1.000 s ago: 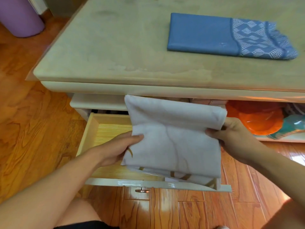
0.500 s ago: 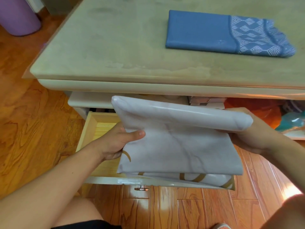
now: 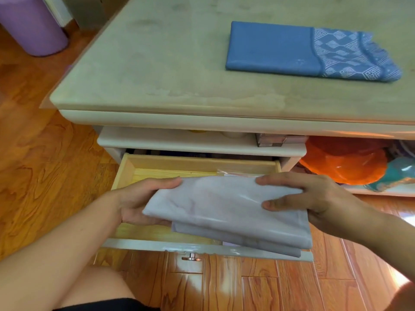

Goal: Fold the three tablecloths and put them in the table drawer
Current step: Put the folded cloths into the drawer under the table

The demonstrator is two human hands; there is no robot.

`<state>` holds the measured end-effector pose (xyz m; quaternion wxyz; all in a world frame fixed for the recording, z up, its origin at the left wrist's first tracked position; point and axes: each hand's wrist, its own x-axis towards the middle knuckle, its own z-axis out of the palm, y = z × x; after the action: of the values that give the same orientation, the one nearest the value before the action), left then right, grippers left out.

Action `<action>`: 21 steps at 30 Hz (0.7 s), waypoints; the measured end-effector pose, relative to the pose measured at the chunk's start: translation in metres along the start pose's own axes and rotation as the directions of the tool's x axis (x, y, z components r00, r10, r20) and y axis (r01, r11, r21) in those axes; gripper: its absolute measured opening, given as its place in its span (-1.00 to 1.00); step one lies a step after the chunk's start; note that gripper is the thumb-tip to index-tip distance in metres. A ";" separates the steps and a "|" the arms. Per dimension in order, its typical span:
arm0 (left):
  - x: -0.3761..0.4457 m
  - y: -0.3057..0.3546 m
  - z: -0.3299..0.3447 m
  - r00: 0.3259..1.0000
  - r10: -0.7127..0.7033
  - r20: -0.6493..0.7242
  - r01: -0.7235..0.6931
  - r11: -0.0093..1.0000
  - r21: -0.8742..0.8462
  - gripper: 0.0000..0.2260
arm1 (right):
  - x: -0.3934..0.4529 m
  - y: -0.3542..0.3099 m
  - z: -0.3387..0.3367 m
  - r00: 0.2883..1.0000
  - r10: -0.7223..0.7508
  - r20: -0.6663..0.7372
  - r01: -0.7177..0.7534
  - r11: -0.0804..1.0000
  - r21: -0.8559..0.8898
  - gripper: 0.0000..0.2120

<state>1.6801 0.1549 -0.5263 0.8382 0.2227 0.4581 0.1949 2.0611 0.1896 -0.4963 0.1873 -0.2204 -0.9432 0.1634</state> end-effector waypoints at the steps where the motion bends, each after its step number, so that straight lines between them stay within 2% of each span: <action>1: -0.004 0.001 -0.001 1.000 0.016 0.007 -0.016 0.999 -0.035 -0.37 | 0.001 -0.002 -0.003 1.000 0.001 -0.008 -0.001 1.000 -0.010 -0.69; 4: -0.010 0.004 0.007 0.997 0.063 -0.037 -0.064 0.998 -0.005 -0.44 | 0.001 0.000 -0.008 1.000 -0.024 0.019 0.025 0.997 -0.076 -0.54; 6: -0.006 0.007 0.017 0.978 0.136 -0.161 -0.121 0.988 0.099 -0.56 | 0.000 0.005 -0.003 1.000 0.018 0.016 -0.017 0.997 -0.078 -0.45; 7: -0.003 0.007 0.020 0.954 0.188 -0.235 -0.162 0.979 0.125 -0.52 | 0.001 0.007 0.001 0.995 0.094 -0.035 -0.095 0.995 -0.024 -0.44; 8: 0.002 0.005 0.022 0.927 0.239 -0.290 -0.209 0.969 0.133 -0.40 | 0.004 0.010 0.005 0.968 0.235 -0.089 -0.224 0.967 0.123 -0.43; 9: 0.006 0.003 0.022 0.897 0.290 -0.334 -0.260 0.956 0.133 -0.25 | 0.007 0.013 0.008 0.890 0.452 -0.061 -0.392 0.827 0.404 -0.39; 10: 0.010 0.000 0.020 0.863 0.335 -0.378 -0.310 0.942 0.126 -0.18 | 0.013 0.011 0.007 0.780 0.618 0.096 -0.485 0.500 0.718 -0.37; 11: 0.012 -0.001 0.018 0.830 0.377 -0.411 -0.363 0.925 0.114 -0.23 | 0.016 0.012 0.009 0.726 0.631 0.273 -0.464 0.157 0.872 -0.44; 12: 0.013 -0.001 0.018 0.802 0.408 -0.436 -0.411 0.907 0.091 -0.37 | 0.018 0.010 0.010 0.699 0.587 0.409 -0.418 -0.128 0.899 -0.56; 13: 0.014 -0.001 0.018 0.784 0.421 -0.457 -0.445 0.893 0.059 -0.48 | 0.019 0.009 0.013 0.671 0.553 0.494 -0.390 -0.303 0.869 -0.60; 14: 0.013 0.000 0.018 0.778 0.420 -0.468 -0.461 0.887 0.029 -0.54 | 0.021 0.008 0.017 0.650 0.528 0.547 -0.373 -0.405 0.835 -0.53; 15: 0.012 0.001 0.018 0.778 0.417 -0.471 -0.469 0.883 0.007 -0.56 | 0.022 0.008 0.021 0.650 0.508 0.566 -0.361 -0.449 0.817 -0.43; 17: 0.011 0.002 0.016 0.780 0.417 -0.467 -0.477 0.879 -0.012 -0.55 | 0.030 0.008 0.025 0.641 0.503 0.579 -0.368 -0.460 0.808 -0.29; 19: 0.010 0.001 0.012 0.774 0.412 -0.481 -0.470 0.883 0.000 -0.58 | 0.036 0.007 0.028 0.624 0.500 0.600 -0.416 -0.438 0.797 -0.28; 21: 0.011 0.000 0.009 0.777 0.408 -0.480 -0.423 0.902 0.081 -0.72 | 0.037 0.006 0.034 0.602 0.511 0.614 -0.443 -0.425 0.789 -0.25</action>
<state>1.6936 0.1590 -0.5297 0.6357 0.2488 0.5898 0.4315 2.0178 0.2044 -0.5178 0.2078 -0.4078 -0.2854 0.8421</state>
